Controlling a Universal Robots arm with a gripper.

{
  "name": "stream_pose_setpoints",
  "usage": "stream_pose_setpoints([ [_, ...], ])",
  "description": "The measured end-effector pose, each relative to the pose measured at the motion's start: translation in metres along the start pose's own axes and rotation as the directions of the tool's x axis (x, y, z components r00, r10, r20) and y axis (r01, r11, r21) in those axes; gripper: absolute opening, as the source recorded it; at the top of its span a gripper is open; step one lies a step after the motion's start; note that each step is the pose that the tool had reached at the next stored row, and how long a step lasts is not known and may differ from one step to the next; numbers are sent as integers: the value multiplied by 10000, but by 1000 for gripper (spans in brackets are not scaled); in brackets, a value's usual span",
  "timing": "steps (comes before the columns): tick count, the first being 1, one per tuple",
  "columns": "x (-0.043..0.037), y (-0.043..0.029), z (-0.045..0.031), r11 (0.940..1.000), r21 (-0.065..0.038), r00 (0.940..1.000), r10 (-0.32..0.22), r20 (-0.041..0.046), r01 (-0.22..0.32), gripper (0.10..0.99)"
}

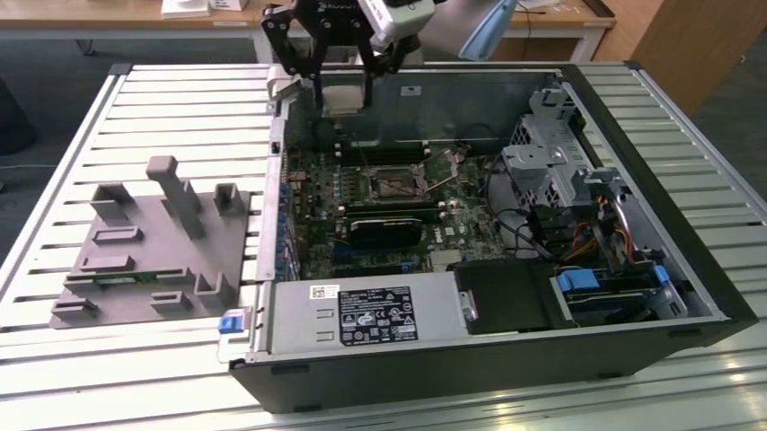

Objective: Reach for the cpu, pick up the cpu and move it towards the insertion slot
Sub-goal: 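Pick up the cpu and move it towards the insertion slot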

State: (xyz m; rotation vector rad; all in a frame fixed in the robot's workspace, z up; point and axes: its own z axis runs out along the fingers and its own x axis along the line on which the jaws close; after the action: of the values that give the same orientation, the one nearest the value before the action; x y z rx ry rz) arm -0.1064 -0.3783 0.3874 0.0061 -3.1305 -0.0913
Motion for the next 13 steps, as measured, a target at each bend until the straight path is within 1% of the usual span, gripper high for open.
stream_pose_setpoints([
  [6,-154,120,10,10000,0,10000,1,-1,-1,541],
  [10,-280,193,21,10000,1,10000,1,-1,-1,541],
  [13,-376,235,26,10000,1,10000,1,-1,-1,541],
])
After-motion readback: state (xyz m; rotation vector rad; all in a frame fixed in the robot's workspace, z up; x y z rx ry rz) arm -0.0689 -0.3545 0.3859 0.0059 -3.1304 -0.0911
